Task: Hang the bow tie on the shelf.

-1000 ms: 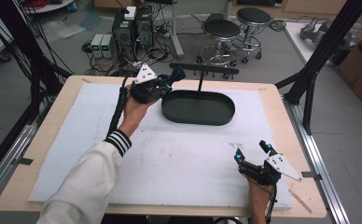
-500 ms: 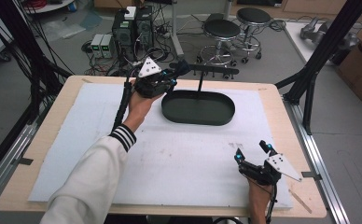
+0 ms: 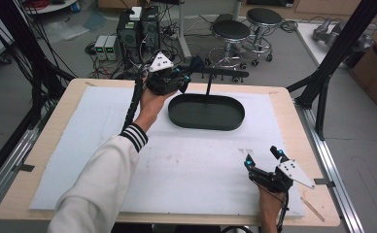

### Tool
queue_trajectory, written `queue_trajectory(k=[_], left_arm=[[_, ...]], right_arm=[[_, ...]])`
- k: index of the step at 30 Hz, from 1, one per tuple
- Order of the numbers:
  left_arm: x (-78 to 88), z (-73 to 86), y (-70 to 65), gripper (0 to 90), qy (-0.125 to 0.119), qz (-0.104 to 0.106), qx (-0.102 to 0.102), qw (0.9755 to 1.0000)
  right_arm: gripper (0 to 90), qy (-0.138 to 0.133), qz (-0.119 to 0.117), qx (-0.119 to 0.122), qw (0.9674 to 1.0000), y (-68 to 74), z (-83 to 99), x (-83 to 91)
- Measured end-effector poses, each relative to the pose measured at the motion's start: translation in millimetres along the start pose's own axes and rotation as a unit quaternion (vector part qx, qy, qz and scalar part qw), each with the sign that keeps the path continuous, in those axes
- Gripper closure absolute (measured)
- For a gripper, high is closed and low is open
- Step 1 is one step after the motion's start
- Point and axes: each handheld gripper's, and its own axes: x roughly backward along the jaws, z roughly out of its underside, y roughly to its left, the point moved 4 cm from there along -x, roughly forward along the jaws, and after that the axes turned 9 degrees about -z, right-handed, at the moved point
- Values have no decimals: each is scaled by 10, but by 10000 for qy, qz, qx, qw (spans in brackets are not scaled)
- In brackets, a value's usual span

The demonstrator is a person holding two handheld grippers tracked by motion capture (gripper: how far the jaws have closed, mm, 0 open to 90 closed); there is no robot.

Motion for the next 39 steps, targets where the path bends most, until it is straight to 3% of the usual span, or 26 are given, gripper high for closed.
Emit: queue_trajectory(k=[15, 22, 30, 39], left_arm=[[-204, -137, -74, 756, 1, 172, 213, 9996], [-292, -61, -15, 756, 98, 189, 494, 9986], [-354, -22, -57, 756, 111, 221, 558, 9981], [-419, 24, 2, 756, 87, 231, 743, 9969]], right_arm=[[46, -28, -6, -44, 10000, -8, -2, 3], [46, -32, -15, -49, 10000, -11, -1, 6], [46, -34, -14, -57, 10000, -11, -1, 7], [46, -54, -20, -52, 10000, -20, -3, 8]])
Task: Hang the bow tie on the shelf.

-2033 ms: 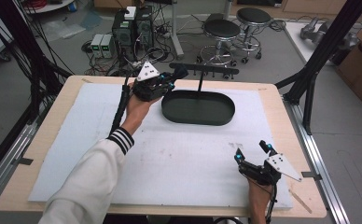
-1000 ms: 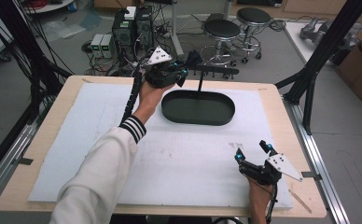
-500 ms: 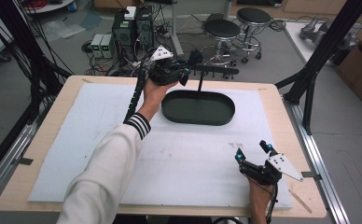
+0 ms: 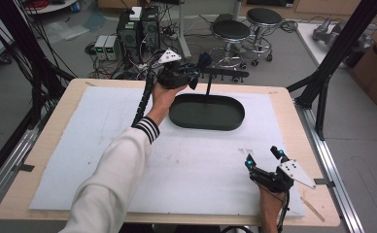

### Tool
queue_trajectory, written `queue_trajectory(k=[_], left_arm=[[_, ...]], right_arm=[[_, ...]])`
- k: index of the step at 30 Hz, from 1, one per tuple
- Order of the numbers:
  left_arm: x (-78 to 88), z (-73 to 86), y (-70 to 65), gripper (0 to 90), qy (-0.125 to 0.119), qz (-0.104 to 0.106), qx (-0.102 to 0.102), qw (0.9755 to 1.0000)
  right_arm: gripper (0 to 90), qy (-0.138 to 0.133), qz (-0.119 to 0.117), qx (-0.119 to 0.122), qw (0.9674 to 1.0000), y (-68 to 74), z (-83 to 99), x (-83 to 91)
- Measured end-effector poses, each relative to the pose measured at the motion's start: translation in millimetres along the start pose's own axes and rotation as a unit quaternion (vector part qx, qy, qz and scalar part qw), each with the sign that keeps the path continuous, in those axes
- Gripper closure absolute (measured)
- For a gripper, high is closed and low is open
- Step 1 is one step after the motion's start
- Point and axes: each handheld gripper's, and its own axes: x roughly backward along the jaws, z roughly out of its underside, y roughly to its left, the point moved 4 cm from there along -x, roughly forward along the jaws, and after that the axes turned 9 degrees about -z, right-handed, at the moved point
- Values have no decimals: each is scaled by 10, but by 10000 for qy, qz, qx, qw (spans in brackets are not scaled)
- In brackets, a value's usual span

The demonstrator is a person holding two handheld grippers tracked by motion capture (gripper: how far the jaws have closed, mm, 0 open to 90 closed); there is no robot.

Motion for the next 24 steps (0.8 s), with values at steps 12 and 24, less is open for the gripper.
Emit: queue_trajectory(k=[12, 24], left_arm=[[-109, -14, 36, 756, -172, 139, 416, 9989], [-179, -19, 159, 756, -177, 4, 548, 9983]], right_arm=[[46, -6, 3, -4, 10000, 1, 0, 2], [46, -27, -14, -62, 10000, 1, 0, 7]])
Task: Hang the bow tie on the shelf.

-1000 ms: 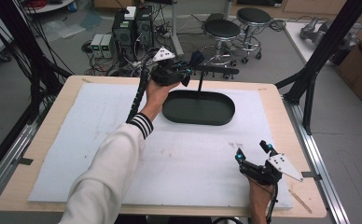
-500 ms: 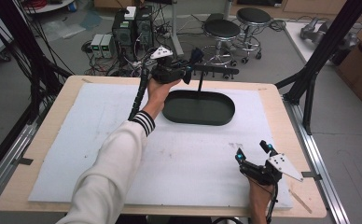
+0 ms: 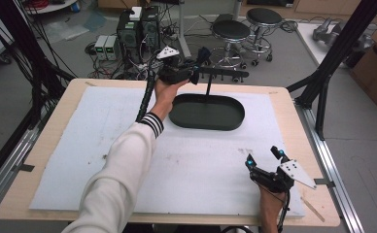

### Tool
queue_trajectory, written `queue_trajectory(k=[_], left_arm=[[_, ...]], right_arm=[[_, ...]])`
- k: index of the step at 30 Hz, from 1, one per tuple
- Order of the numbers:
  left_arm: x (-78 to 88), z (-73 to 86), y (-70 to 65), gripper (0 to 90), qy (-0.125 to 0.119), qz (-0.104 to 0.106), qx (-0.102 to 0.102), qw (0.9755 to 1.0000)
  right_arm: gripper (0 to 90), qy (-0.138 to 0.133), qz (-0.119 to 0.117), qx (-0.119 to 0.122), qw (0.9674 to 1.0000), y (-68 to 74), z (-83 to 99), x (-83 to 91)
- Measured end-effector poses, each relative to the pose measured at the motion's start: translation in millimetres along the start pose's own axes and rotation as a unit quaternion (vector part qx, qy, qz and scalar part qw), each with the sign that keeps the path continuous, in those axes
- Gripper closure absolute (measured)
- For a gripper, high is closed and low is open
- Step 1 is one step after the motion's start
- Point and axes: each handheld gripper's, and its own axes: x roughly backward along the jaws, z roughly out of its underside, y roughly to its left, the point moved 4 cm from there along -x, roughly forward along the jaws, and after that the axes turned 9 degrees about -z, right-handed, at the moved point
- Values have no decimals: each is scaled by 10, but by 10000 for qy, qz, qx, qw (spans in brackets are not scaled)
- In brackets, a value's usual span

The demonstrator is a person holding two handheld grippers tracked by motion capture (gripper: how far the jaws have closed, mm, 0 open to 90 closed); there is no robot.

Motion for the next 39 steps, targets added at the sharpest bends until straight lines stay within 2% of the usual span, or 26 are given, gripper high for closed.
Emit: queue_trajectory(k=[2, 8, 16, 21, 25, 29, 34, 39], left_arm=[[-5, -24, 23, 756, -10, -13, 32, 10000], [-41, -48, 7, 755, 6, -31, -90, 10000], [-126, 44, 65, 755, 165, -134, -122, 9997], [-157, 83, 29, 755, 210, -130, -200, 9995], [-157, 83, 4, 755, 225, -115, -259, 9993], [-139, 76, 1, 754, 285, -170, -343, 9989], [-142, 82, -3, 752, 307, -199, -374, 9986], [-142, 77, 2, 752, 278, -200, -313, 9989]], right_arm=[[46, -1, 4, 3, 10000, 0, 0, 1], [46, -7, 4, -5, 10000, -5, 0, 2], [46, -29, -5, -14, 10000, -12, -2, 3], [46, -12, -6, -54, 10000, -11, -1, 6], [46, -23, 0, 2, 10000, -13, -1, 5], [46, -20, -3, -43, 10000, -11, -1, 7], [46, -21, 5, -35, 10000, -12, -1, 8], [46, -29, -7, -52, 10000, -11, -1, 8]])
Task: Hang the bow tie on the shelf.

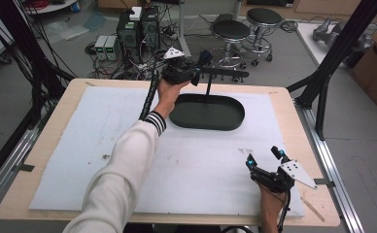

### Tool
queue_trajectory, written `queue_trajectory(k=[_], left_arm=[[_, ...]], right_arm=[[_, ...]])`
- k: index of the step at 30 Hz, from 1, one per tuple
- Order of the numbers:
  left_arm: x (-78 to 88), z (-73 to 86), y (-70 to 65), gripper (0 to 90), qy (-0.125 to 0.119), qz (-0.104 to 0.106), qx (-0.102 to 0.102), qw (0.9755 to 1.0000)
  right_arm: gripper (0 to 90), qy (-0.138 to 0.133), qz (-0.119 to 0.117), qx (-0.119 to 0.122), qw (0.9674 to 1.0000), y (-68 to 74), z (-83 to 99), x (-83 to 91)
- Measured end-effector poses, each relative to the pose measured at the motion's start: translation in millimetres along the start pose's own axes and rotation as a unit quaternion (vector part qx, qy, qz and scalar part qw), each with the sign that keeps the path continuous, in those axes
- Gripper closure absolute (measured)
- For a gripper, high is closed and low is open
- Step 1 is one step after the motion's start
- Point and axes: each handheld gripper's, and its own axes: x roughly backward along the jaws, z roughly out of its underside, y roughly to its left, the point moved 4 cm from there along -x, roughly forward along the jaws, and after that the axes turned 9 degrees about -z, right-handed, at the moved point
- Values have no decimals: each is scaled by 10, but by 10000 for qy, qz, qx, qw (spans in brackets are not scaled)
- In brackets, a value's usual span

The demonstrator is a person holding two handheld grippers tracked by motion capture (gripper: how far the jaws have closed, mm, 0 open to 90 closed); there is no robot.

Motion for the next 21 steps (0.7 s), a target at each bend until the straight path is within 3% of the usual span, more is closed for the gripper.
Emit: queue_trajectory(k=[5, 9, 12, 16, 18, 21], left_arm=[[12, -11, -6, 740, 2, 9, 29, 10000], [18, -11, -12, 731, 16, 100, 164, 9998], [20, -6, -12, 676, 71, 187, 292, 9994], [38, -10, -18, 630, 118, 217, 293, 9993], [44, -10, -24, 534, 124, 234, 344, 9991], [57, -6, -34, 480, 156, 301, 409, 9986]], right_arm=[[46, 0, 6, -1, 10000, 0, 0, 0], [46, -1, 10, 12, 10000, 0, 0, -1], [46, -1, 9, 8, 10000, 0, 0, 0], [46, -6, 11, 15, 10000, 1, 0, -1], [46, -9, 12, 4, 10000, 3, 0, 0], [46, -7, 4, 38, 10000, 3, 1, 2]])
